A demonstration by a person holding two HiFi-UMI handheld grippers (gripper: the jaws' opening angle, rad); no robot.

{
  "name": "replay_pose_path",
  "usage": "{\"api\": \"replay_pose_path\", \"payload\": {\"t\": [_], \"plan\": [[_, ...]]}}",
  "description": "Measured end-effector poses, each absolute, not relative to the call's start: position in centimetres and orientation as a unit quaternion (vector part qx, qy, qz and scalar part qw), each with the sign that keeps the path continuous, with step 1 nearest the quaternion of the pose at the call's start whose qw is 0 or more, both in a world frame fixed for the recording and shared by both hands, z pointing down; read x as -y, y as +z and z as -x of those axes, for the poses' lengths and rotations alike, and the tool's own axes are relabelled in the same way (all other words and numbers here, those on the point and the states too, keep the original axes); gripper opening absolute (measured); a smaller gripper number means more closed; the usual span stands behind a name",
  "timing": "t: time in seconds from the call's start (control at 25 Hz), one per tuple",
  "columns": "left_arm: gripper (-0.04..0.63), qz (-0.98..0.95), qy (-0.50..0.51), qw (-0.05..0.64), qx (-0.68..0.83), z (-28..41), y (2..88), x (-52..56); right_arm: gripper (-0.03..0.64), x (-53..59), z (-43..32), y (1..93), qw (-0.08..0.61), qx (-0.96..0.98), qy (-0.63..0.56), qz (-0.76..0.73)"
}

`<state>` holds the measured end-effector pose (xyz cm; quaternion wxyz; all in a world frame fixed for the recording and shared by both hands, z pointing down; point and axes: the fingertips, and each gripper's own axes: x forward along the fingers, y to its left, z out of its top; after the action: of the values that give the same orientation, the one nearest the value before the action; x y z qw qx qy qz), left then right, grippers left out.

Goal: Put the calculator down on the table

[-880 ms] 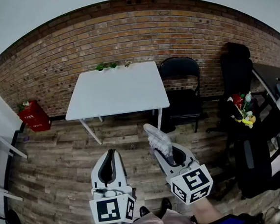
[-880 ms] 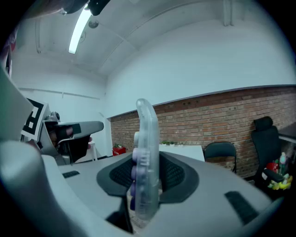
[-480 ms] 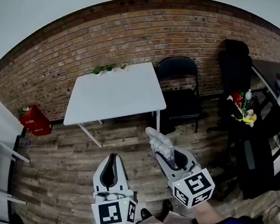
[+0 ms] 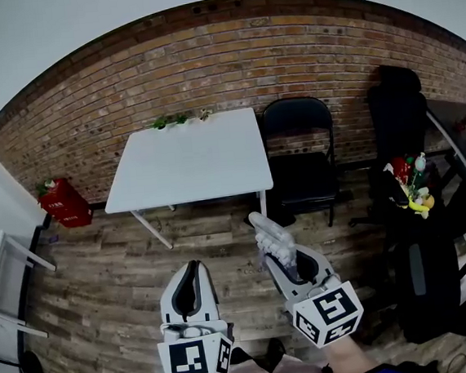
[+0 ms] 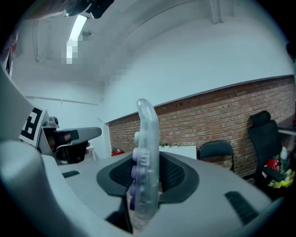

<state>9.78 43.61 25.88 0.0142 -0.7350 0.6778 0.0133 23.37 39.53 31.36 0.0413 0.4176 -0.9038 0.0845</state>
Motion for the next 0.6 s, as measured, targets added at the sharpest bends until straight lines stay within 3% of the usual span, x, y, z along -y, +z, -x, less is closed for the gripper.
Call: {"api": "replay_pose_path", "payload": {"t": [0.6], "plan": [[0.034,0.715,0.0,-0.018,-0.699,-5.0,29.7,-36.5,0.133,-31.8,-19.2,34.8,0.072,0.907,0.104,-0.402]]}}
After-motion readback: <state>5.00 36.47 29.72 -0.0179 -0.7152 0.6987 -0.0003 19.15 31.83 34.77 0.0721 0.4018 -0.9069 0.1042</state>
